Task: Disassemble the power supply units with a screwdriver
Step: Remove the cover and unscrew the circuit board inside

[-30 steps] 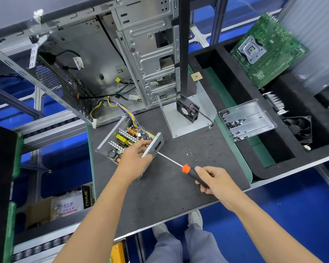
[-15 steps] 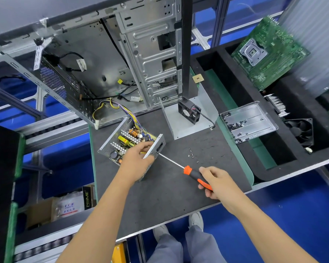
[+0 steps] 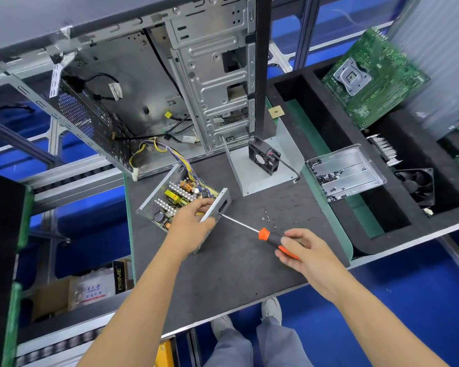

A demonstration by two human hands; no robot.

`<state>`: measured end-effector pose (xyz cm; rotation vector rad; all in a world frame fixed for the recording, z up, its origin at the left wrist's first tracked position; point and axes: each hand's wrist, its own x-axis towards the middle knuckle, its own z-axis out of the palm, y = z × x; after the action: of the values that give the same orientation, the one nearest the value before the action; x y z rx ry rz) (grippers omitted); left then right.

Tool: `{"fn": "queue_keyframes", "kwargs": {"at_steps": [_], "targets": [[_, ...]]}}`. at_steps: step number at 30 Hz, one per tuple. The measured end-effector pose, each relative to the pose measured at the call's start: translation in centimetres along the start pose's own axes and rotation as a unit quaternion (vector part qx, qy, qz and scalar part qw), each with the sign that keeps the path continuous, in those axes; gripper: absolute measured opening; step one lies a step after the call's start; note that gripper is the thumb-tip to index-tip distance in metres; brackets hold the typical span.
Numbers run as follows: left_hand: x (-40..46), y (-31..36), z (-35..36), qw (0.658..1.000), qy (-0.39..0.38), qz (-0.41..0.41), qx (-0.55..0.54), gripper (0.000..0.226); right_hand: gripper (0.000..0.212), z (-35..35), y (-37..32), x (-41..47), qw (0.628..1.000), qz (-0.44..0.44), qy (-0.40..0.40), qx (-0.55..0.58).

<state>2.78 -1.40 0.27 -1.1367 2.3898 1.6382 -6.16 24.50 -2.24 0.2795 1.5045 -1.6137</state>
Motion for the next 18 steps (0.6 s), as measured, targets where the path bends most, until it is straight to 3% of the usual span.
{"fn": "queue_keyframes", "kwargs": {"at_steps": [3,5,8,11,14,18], "targets": [[0.0,0.0,0.0,1.000,0.003,0.004,0.003,0.046,0.028,0.3,-0.2,-0.4,0.997,-0.004,-0.012,0.070],[0.1,0.1,0.0,1.000,0.002,0.003,0.006,0.045,0.040,0.9,-0.6,-0.5,0.995,0.062,-0.002,0.083],[0.1,-0.1,0.0,1.000,0.003,0.003,0.003,0.045,0.054,1.4,-1.2,-0.7,0.986,0.145,-0.006,-0.085],[0.1,-0.1,0.0,1.000,0.005,0.004,0.006,0.046,0.035,1.1,-0.6,-0.5,0.984,0.086,-0.002,-0.158],[0.2,-0.2,0.0,1.000,0.003,0.004,0.004,0.044,0.021,0.7,-0.2,-0.5,0.994,0.024,0.021,-0.108],[0.3,-0.3,0.1,1.000,0.002,0.006,0.004,0.042,0.033,0.4,0.1,-0.5,1.000,-0.003,0.016,-0.007]]}}
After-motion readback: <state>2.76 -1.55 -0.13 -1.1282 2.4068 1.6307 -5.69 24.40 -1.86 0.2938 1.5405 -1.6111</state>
